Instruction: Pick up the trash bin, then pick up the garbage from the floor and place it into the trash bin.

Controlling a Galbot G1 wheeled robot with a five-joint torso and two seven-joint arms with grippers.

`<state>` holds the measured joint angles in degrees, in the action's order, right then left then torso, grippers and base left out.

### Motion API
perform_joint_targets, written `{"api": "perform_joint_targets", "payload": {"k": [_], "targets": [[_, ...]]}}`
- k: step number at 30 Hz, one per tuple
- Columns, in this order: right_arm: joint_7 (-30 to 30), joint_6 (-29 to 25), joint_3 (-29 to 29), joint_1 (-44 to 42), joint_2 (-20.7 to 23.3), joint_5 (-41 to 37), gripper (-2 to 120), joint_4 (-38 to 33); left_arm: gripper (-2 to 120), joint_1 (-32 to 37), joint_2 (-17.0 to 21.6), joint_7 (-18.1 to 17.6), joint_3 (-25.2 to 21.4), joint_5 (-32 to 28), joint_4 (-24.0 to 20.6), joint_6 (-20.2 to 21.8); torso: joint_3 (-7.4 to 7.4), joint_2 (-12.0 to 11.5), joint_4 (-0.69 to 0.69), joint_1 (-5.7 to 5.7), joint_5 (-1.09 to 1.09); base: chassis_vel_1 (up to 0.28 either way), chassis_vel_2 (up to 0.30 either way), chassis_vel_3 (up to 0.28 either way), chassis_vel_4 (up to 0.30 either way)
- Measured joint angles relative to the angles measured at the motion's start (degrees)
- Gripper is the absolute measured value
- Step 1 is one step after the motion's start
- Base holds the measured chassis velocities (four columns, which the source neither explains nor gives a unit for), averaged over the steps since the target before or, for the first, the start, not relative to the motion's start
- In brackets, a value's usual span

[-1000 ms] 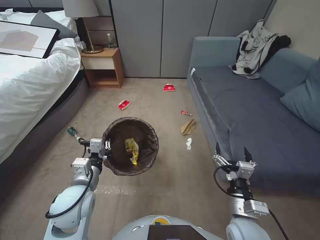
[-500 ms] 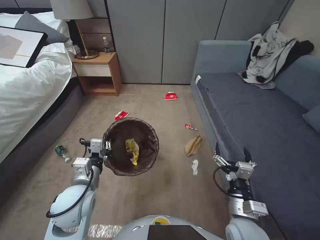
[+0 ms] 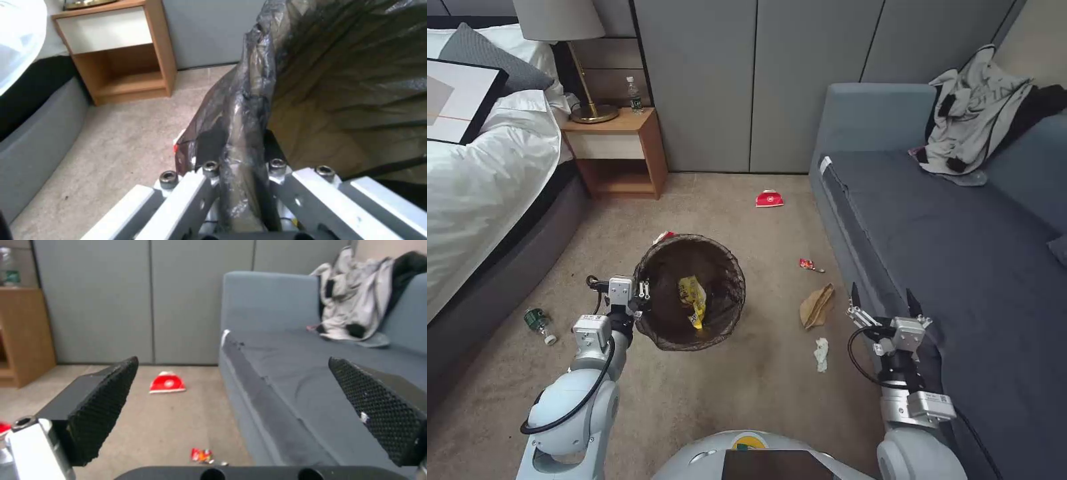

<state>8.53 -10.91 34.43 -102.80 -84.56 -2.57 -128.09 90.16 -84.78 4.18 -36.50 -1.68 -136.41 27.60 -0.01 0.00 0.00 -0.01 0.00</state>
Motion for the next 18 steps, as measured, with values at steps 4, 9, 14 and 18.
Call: {"api": "perform_joint_targets", "payload": {"k": [4,9,14,18], "targets": [[-4.9,4.1,-0.5,2.5,0.6,-0.4,100,1.8,3,-0.4,0.2,0.0,0.0,-0.2,0.0,0.3,0.0,0.0,0.0,0.0,0.0,0.014,-0.007,-0.012,0.01],[-9.2,9.5,-0.7,5.1,0.6,-0.8,100,4.8,3,-0.9,0.3,0.0,0.0,-0.3,0.0,0.7,0.01,0.0,0.0,0.0,0.0,0.0,0.0,0.0,0.0],[-12.0,12.8,-1.0,6.7,1.6,-1.3,100,7.3,3,-1.2,0.3,0.0,0.0,-0.4,0.1,1.1,0.01,0.0,0.0,0.0,-0.01,0.0,0.0,0.0,0.0],[-12.5,14.9,-2.0,8.3,2.3,-2.7,100,9.9,3,-1.6,0.3,-0.1,0.0,-0.6,0.3,1.6,0.01,0.0,0.0,0.0,-0.01,0.0,0.0,0.0,0.0]]}}
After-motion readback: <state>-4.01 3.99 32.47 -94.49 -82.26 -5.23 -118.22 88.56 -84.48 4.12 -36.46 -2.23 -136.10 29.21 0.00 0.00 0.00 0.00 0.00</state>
